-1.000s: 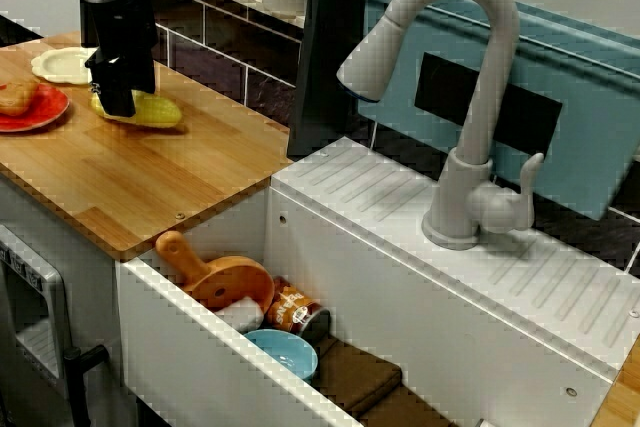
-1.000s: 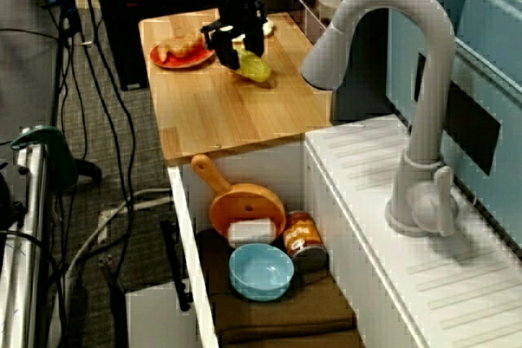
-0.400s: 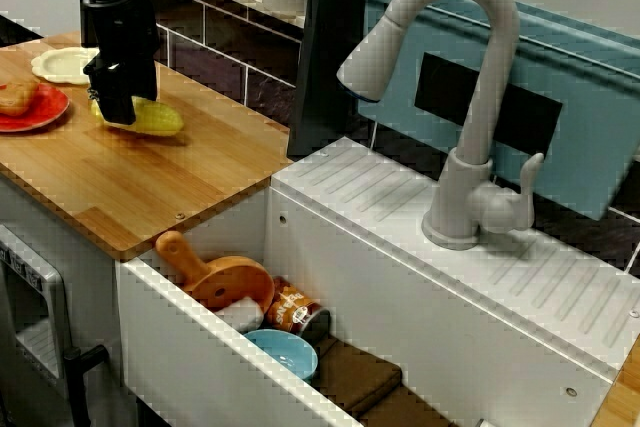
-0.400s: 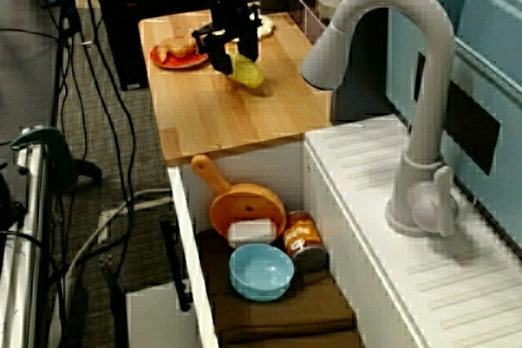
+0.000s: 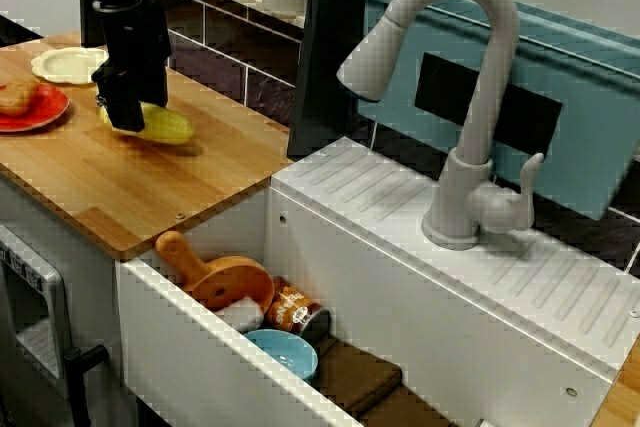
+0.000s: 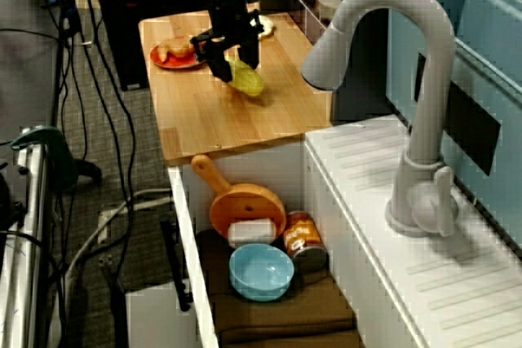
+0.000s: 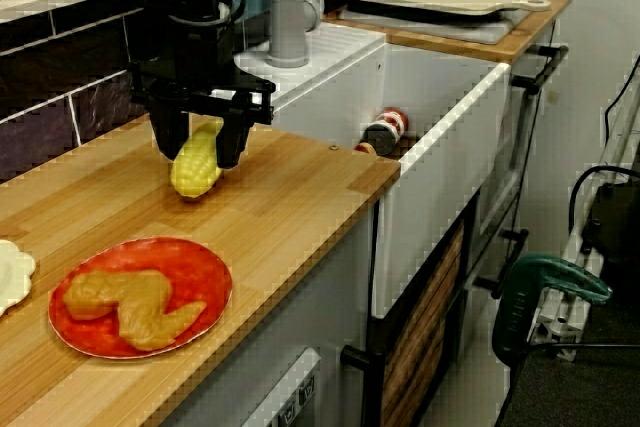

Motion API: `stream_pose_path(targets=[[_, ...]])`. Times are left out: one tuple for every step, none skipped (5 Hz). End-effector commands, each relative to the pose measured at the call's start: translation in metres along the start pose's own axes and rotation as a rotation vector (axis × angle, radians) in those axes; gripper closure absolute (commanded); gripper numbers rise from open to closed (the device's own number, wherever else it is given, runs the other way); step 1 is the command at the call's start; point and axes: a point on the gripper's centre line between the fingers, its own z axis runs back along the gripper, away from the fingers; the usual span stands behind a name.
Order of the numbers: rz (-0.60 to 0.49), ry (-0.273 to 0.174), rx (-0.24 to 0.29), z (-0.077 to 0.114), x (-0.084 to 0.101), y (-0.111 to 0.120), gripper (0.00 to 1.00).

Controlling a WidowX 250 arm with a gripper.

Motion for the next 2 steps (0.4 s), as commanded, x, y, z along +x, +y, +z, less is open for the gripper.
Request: stream_pose_path(targets=[[-0.062, 0.013, 0.088, 0.0315, 0.0154, -0.0073, 1.0], [-0.072, 0.02, 0.089, 0.0298, 0.0203, -0.0118, 1.0]])
